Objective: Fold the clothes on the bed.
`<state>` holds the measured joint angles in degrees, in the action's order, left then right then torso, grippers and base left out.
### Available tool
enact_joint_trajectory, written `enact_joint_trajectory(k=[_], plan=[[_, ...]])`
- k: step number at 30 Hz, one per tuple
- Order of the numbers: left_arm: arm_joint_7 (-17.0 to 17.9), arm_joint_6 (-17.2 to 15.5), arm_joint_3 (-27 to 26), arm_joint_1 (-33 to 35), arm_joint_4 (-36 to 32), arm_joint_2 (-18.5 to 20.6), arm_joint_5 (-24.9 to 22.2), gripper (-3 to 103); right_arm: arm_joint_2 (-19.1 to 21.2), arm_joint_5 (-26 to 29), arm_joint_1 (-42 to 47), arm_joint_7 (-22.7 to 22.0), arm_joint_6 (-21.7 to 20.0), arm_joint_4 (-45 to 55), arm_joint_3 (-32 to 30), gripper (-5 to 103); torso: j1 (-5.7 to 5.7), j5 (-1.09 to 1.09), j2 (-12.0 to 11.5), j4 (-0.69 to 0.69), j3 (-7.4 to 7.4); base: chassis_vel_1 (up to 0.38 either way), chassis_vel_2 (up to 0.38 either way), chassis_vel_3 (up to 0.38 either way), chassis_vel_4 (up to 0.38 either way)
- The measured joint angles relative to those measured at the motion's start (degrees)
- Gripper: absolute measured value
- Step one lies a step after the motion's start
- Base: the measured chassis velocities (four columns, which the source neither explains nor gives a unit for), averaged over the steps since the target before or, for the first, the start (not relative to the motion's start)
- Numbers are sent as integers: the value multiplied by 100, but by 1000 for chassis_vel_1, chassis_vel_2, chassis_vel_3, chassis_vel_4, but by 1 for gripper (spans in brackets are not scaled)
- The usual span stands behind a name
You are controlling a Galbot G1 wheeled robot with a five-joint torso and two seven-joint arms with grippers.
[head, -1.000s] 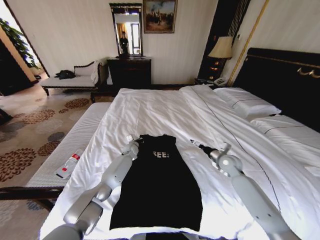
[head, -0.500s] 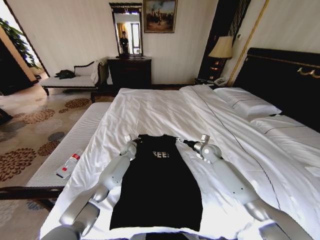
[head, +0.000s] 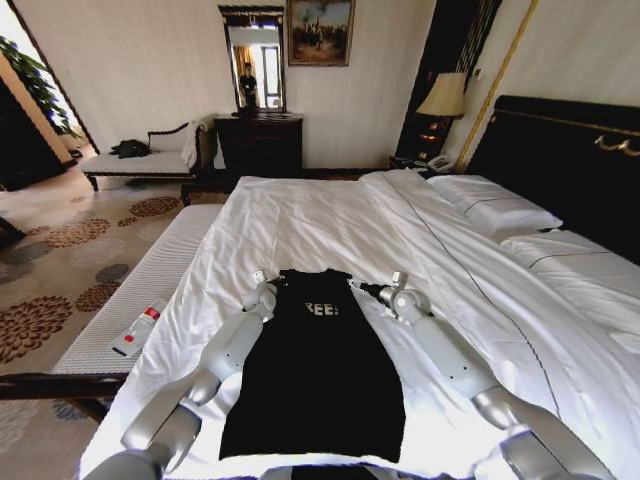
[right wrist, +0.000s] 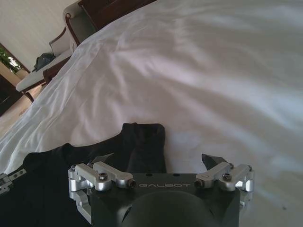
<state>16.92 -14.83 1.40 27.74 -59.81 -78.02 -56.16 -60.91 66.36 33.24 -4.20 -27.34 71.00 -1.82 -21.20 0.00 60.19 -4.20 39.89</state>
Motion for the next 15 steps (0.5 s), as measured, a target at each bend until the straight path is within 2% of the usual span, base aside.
enact_joint_trajectory(k=[6,8,10,13,14,15], plan=[[-13,-2,4,-10,26,0,-6,1,-149,-18,-155,0,40,-293,133,101,0,0,0,1,0,0,0,0,0],[-19,-3,9,-11,41,-1,-6,1,-182,-26,-201,-1,72,-392,168,91,0,0,0,0,0,0,0,0,0],[-22,-3,13,-10,44,-5,-6,1,-198,-29,-221,-2,90,-440,179,91,0,0,0,0,0,0,0,0,0],[-26,-4,22,-12,46,-13,-6,1,-212,-30,-267,-2,123,-535,200,75,0,0,0,1,0,0,0,0,0],[-26,-4,22,-12,46,-13,-6,1,-212,-30,-267,-2,123,-535,200,75,0,0,0,1,0,0,0,0,0],[-29,-5,24,-16,50,-20,-6,1,-208,-28,-279,-2,126,-548,205,70,0,0,0,0,0,0,0,0,0]])
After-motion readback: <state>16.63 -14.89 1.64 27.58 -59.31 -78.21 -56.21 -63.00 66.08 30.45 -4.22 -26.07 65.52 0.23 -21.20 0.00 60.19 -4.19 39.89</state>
